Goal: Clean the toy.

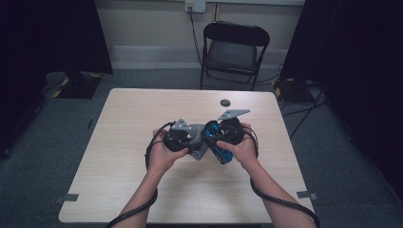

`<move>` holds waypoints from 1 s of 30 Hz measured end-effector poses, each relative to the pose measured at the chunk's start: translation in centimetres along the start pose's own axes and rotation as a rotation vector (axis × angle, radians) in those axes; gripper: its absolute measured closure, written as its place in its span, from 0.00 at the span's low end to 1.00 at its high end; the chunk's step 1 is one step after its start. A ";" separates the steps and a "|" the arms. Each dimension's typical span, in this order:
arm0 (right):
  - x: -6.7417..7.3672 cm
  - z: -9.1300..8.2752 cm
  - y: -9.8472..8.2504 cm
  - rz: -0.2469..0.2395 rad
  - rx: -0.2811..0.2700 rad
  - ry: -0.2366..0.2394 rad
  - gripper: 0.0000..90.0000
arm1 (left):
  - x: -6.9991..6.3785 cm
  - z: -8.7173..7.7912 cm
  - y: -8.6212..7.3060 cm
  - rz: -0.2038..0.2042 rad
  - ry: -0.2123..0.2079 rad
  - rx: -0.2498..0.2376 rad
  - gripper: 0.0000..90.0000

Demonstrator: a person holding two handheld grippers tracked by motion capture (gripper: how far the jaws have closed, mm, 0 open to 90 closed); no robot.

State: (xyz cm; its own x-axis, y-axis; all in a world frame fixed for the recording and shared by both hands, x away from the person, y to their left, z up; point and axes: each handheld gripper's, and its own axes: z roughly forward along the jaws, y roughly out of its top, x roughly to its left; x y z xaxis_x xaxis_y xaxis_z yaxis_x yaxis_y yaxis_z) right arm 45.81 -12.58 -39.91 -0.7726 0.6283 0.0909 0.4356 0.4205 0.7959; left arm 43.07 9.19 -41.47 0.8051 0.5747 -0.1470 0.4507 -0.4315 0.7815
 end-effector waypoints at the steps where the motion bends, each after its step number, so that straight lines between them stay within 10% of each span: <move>1: 0.0 0.0 0.1 0.002 -0.001 0.001 0.29 | 0.0 0.0 0.0 -0.003 -0.007 0.008 0.78; 30: -0.2 0.2 2.0 0.032 -0.022 -0.002 0.29 | -1.4 1.4 -0.2 0.033 -0.059 0.036 0.78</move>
State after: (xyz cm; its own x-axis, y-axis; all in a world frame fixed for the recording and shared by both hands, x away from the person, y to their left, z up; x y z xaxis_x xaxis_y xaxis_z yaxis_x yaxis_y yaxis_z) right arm 46.92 -11.76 -38.45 -0.7578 0.6422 0.1153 0.4495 0.3857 0.8057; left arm 42.37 7.46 -42.31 0.8407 0.5180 -0.1579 0.4361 -0.4747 0.7645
